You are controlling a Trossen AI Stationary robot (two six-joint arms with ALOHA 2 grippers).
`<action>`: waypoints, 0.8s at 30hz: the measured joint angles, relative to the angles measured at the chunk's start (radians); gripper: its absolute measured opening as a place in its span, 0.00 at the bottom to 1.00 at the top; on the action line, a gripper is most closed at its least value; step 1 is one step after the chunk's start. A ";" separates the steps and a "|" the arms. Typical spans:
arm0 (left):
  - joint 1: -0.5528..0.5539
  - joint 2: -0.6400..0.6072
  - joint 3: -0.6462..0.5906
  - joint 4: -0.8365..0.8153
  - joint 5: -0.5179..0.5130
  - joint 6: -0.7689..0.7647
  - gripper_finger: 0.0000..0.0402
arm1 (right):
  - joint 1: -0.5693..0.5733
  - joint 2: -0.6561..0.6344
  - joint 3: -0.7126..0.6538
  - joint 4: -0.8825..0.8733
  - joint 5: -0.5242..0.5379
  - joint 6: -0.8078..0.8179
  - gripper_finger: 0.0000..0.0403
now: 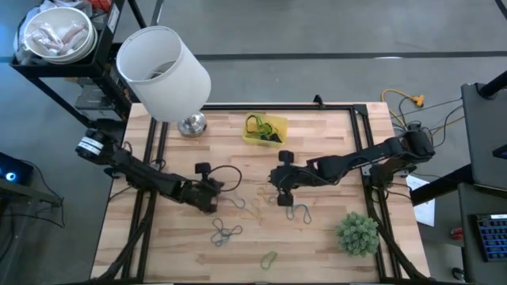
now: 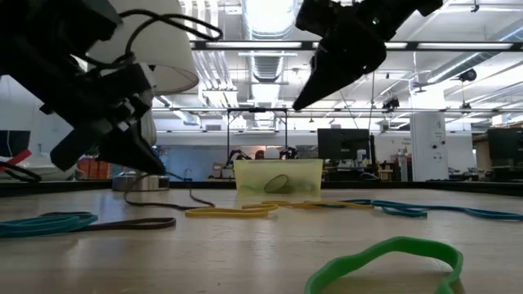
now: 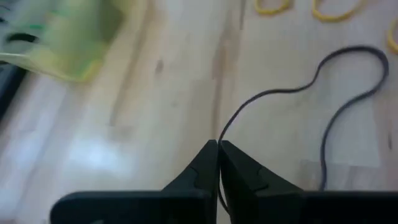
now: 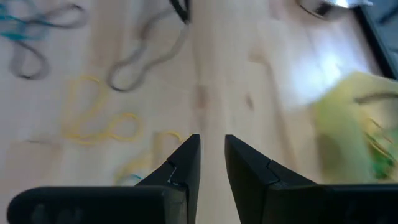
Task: Pick and place rubber bands into bin
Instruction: Put the purple rubber band into the yellow bin
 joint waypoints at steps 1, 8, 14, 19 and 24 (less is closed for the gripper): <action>-0.007 -0.004 0.001 0.001 -0.020 0.000 0.00 | 0.000 -0.003 0.000 -0.021 0.026 0.012 0.17; -0.023 -0.010 0.034 0.008 -0.158 0.010 0.00 | 0.012 -0.036 0.000 -0.146 0.114 0.099 0.17; -0.019 -0.010 0.085 0.012 -0.223 0.104 0.00 | 0.044 -0.064 -0.006 -0.166 0.168 0.122 0.17; 0.011 -0.011 0.143 0.052 -0.279 0.238 0.00 | 0.072 -0.084 -0.013 -0.168 0.200 0.118 0.17; 0.076 -0.011 0.196 0.127 -0.267 0.423 0.00 | 0.089 -0.094 -0.016 -0.169 0.216 0.114 0.17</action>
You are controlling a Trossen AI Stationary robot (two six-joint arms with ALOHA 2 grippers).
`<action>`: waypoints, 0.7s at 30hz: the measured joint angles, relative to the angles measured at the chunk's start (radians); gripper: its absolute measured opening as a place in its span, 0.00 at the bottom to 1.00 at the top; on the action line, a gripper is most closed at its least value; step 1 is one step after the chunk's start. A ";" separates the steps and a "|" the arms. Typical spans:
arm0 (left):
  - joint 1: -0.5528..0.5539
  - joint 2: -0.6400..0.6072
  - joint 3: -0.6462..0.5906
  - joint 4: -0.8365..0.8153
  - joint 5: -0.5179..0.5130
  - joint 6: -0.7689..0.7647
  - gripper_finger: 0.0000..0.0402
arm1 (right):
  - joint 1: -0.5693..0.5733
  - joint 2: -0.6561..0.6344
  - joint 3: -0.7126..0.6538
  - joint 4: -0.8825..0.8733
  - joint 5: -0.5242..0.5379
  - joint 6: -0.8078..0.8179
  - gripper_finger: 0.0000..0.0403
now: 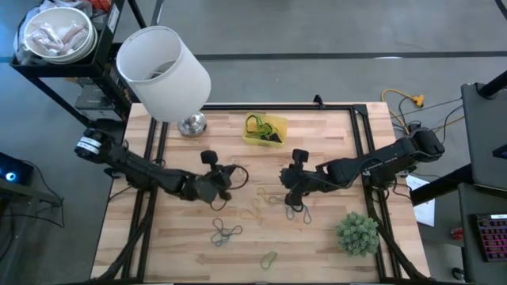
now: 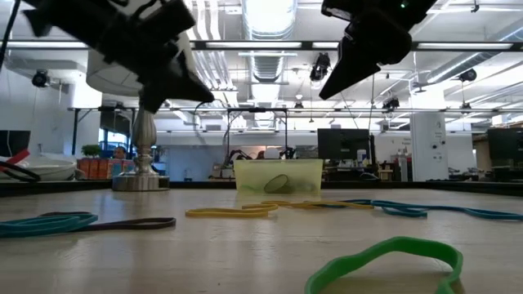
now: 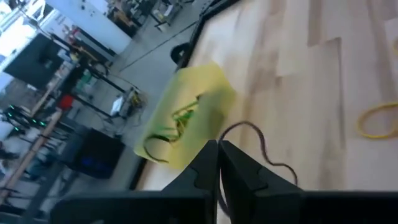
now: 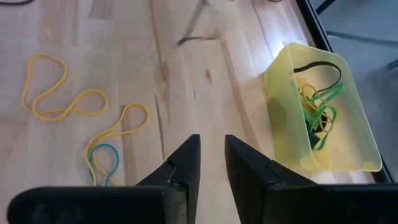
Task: Pick and place rubber bands into bin
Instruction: Put the purple rubber band into the yellow bin
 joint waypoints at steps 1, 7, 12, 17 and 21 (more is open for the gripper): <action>0.018 0.000 0.009 0.007 0.007 0.022 0.00 | 0.002 -0.001 0.000 0.000 0.000 0.000 0.17; 0.153 0.000 0.060 0.071 0.114 0.150 0.00 | 0.008 -0.001 -0.002 -0.005 0.000 -0.004 0.17; 0.284 0.002 0.101 0.096 0.199 0.190 0.00 | 0.008 -0.002 -0.002 -0.004 -0.001 -0.004 0.17; 0.395 0.002 0.112 0.199 0.318 0.225 0.00 | 0.008 -0.002 -0.002 -0.004 -0.001 -0.007 0.17; 0.479 0.002 0.113 0.295 0.409 0.225 0.00 | 0.008 -0.002 -0.002 -0.004 -0.001 -0.015 0.17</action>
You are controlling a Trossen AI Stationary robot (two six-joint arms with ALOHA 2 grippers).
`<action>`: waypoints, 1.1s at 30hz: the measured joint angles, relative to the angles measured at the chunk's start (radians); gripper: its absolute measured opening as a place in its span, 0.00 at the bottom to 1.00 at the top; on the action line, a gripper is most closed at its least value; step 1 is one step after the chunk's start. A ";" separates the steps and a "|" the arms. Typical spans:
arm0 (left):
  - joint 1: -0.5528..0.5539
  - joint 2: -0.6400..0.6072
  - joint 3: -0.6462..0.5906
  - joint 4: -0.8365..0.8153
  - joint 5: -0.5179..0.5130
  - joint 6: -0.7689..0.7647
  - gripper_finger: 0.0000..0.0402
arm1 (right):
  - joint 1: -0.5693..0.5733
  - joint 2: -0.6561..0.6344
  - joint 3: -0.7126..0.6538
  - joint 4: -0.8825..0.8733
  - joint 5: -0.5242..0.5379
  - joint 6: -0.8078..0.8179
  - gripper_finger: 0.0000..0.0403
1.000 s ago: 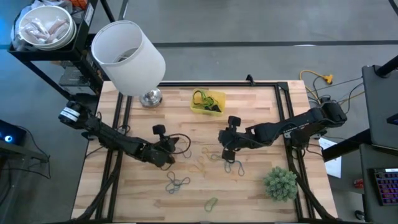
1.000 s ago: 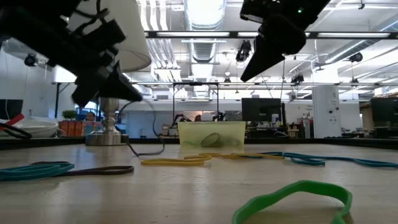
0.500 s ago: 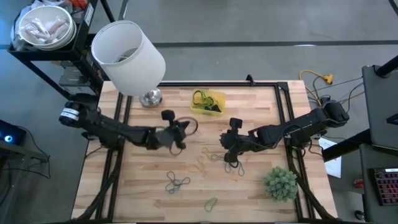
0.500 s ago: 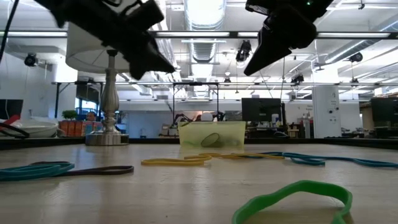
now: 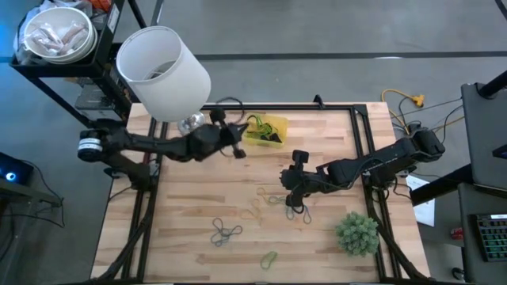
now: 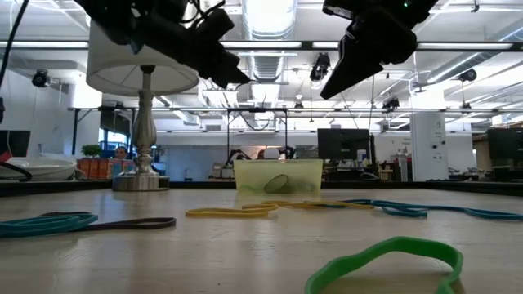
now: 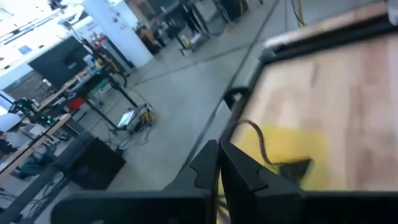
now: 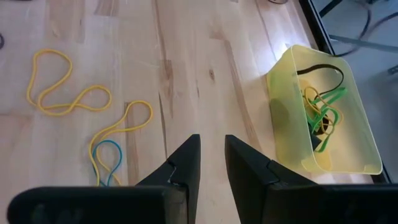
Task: Pick and place rubber bands into bin
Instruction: Put the purple rubber band into the yellow bin
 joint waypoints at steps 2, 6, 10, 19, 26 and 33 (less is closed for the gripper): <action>0.038 0.000 0.000 0.032 0.040 -0.002 0.00 | 0.000 0.000 0.000 0.000 0.000 -0.003 0.17; 0.095 0.029 0.000 0.114 0.122 -0.026 0.00 | 0.000 0.000 0.000 0.003 0.000 -0.020 0.17; 0.132 0.115 0.016 0.197 0.134 -0.028 0.00 | 0.000 0.000 0.000 0.009 0.000 -0.026 0.17; 0.172 0.387 0.148 0.189 0.139 -0.029 0.00 | 0.000 0.000 0.000 0.009 0.000 -0.026 0.17; 0.180 0.488 0.209 0.177 0.126 -0.032 0.00 | 0.000 0.000 0.000 0.007 -0.001 -0.027 0.17; 0.198 0.468 0.208 0.051 0.086 -0.077 0.00 | 0.000 0.000 0.000 0.004 -0.002 -0.025 0.17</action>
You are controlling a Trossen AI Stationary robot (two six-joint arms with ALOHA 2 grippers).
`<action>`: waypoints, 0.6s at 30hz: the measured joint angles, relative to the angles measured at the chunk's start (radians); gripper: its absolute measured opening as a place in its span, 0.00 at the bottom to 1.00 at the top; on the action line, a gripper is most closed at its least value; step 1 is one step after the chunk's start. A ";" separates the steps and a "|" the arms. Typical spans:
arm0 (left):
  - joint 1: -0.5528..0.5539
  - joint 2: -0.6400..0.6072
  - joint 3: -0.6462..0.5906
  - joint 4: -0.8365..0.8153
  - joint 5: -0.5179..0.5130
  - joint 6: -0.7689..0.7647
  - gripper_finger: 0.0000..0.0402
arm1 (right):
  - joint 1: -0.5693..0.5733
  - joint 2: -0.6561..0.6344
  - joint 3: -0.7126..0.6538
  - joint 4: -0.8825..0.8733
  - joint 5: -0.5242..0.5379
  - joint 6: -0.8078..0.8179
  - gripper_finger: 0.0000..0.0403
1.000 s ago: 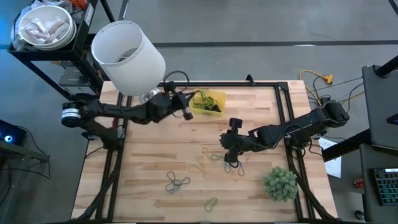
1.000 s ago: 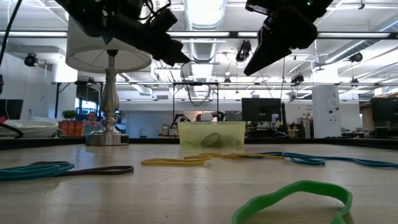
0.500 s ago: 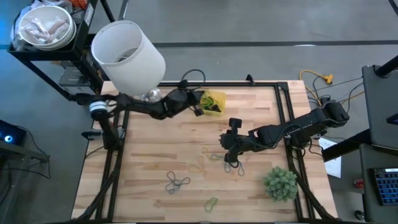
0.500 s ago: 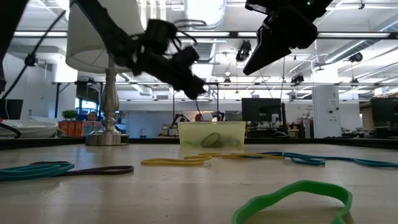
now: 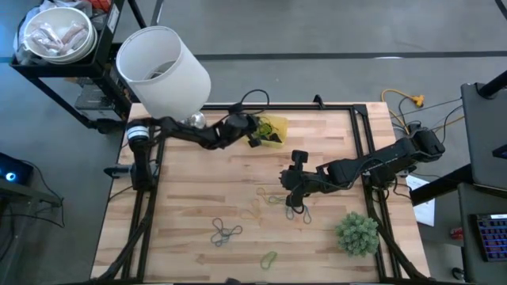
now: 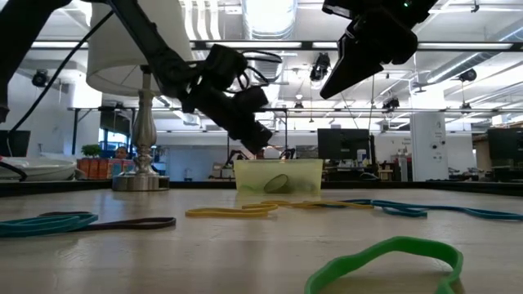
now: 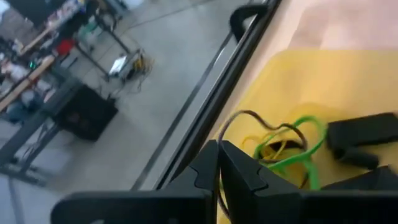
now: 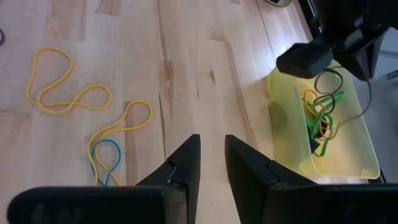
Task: Pick and place rubber bands into bin
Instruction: Put the purple rubber band into the yellow bin, then put the blue rubber band into the yellow bin
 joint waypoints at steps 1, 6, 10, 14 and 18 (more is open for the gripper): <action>0.003 -0.006 0.000 -0.022 -0.006 -0.005 0.00 | 0.000 0.000 0.000 0.000 0.000 0.001 0.17; 0.014 -0.013 0.000 -0.054 -0.009 -0.060 0.00 | 0.000 0.000 0.000 0.003 0.000 0.002 0.17; 0.015 -0.015 0.000 -0.055 0.059 -0.064 0.00 | 0.000 0.000 0.000 0.004 0.000 0.002 0.17; 0.015 -0.015 0.002 -0.055 0.097 -0.065 0.07 | 0.000 0.000 0.000 0.004 0.000 0.002 0.17; 0.015 -0.016 0.002 -0.056 0.097 -0.066 0.17 | 0.000 0.000 0.000 0.004 0.000 0.002 0.17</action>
